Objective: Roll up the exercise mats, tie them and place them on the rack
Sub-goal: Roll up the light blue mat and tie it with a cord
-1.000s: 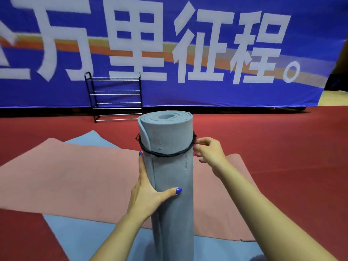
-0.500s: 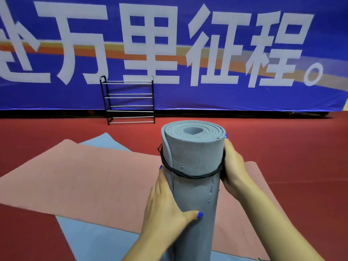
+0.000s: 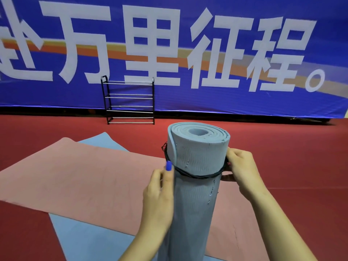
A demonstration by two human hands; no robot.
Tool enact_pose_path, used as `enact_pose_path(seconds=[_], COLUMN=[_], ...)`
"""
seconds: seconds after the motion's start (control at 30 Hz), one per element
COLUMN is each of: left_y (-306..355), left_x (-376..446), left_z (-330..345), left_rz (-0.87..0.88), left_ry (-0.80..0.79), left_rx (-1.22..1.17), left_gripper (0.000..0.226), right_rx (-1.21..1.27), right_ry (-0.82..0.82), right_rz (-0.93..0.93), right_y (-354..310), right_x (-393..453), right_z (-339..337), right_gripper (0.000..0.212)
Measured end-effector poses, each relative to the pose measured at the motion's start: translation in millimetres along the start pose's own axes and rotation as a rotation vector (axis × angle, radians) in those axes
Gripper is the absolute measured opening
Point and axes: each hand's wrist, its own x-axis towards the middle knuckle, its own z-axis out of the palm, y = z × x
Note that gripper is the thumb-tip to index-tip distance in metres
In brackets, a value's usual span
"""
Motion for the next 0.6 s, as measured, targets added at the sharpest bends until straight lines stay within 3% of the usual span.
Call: enact_pose_path(seconds=[0.07, 0.17, 0.4, 0.53, 0.6], left_y=[4, 6, 15, 24, 26], left_x=[6, 18, 18, 17, 17], left_z=[-4, -13, -24, -32, -36], left_rz=[-0.076, -0.173, -0.164, -0.161, -0.162], left_ry=[0.081, 0.122, 0.066, 0.058, 0.039], left_rx=[-0.020, -0.057, -0.071, -0.052, -0.059], left_gripper=[0.081, 0.059, 0.047, 0.015, 0.012], right_rx=[0.002, -0.006, 0.018, -0.014, -0.018], right_ry=[-0.057, -0.099, -0.143, -0.166, -0.185], right_rz=[-0.004, -0.001, 0.052, 0.072, 0.085], right_y=[-6, -11, -13, -13, -12], right_x=[-5, -9, -14, -17, -18], right_z=[0, 2, -3, -4, -4], right_gripper=[0.038, 0.037, 0.036, 0.030, 0.024])
